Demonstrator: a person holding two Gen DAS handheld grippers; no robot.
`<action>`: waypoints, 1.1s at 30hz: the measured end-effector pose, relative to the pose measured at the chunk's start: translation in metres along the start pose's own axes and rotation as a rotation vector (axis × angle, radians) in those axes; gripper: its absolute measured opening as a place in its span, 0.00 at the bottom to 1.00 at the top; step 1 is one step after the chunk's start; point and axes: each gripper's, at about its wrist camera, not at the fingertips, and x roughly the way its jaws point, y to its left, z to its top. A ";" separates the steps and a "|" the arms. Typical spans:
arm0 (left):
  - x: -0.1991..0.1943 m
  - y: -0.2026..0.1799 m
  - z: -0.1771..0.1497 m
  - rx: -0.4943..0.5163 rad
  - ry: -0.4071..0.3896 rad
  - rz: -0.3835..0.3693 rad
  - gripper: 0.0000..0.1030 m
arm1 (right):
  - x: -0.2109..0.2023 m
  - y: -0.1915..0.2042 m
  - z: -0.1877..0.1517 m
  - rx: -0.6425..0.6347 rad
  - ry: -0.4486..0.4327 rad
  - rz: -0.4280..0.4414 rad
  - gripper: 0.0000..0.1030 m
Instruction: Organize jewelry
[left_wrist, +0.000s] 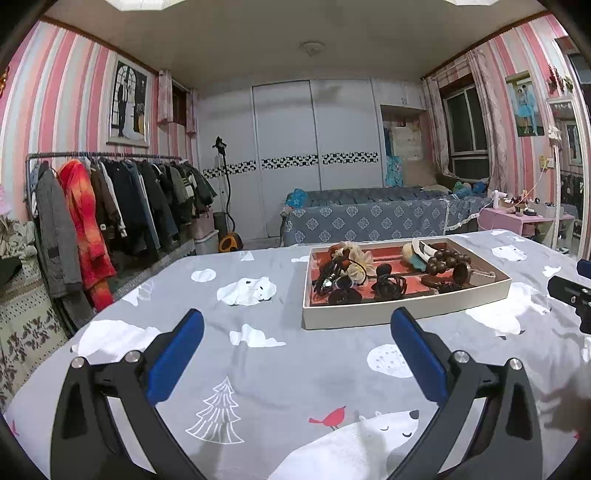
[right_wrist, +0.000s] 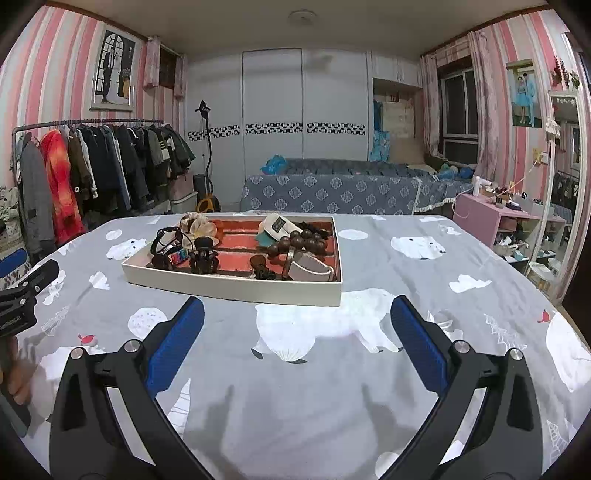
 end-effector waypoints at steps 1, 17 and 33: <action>-0.001 0.000 0.000 0.001 -0.003 0.002 0.96 | 0.001 -0.001 0.000 0.001 0.003 -0.001 0.95; 0.005 0.004 -0.003 -0.033 0.010 -0.005 0.96 | 0.005 0.000 -0.003 -0.007 0.003 -0.006 0.95; 0.005 0.005 -0.004 -0.032 0.012 -0.003 0.96 | 0.004 0.000 -0.003 -0.007 0.002 -0.006 0.95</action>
